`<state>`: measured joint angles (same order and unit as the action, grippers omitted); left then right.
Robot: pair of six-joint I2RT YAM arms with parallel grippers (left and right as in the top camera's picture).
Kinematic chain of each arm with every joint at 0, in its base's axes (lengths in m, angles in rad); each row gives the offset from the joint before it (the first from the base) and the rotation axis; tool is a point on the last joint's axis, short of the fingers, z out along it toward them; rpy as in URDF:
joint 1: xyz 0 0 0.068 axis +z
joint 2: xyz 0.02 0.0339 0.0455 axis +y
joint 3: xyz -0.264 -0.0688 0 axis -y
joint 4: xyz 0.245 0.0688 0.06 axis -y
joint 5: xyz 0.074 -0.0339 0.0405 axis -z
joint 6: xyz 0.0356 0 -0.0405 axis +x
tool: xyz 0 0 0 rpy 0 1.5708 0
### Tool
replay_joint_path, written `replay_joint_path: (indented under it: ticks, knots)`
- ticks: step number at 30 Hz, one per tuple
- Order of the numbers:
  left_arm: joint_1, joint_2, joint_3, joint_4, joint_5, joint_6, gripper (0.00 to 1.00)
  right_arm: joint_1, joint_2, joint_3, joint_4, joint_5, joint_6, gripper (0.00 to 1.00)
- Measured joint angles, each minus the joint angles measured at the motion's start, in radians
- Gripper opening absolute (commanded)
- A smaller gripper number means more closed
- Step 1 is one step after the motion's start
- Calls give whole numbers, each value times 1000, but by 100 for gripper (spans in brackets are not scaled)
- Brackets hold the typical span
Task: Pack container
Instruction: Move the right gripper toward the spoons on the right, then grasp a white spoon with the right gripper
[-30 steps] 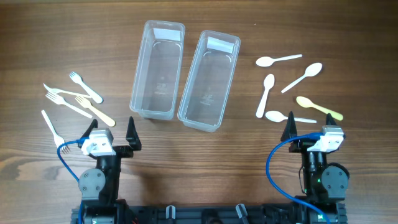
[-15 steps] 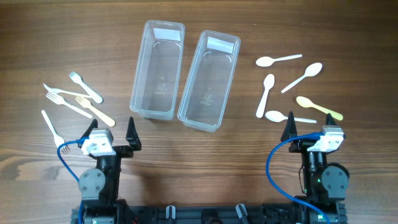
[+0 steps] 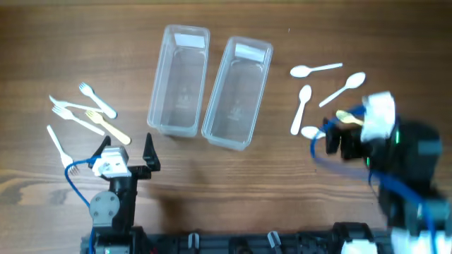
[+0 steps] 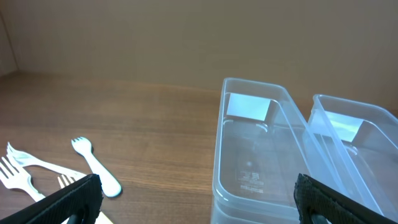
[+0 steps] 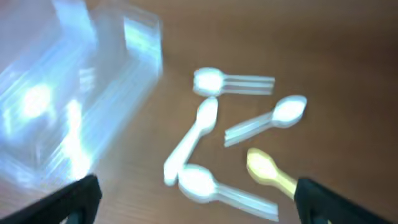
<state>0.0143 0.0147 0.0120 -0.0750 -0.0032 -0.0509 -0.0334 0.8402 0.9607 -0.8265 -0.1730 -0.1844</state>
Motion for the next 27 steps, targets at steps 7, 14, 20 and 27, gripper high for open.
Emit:
replay_joint_path:
  ticks: [7,14,20,27]
  knots:
    - [0,-1,0,0,0,0,100,0,460,98,-75,1,-122,100]
    - [0,-1,0,0,0,0,100,0,630,98,-75,0,-321,92]
    - [0,-1,0,0,0,0,100,0,666,98,-72,114,-525,92]
    - [0,-1,0,0,0,0,100,0,716,100,-47,124,-705,89]
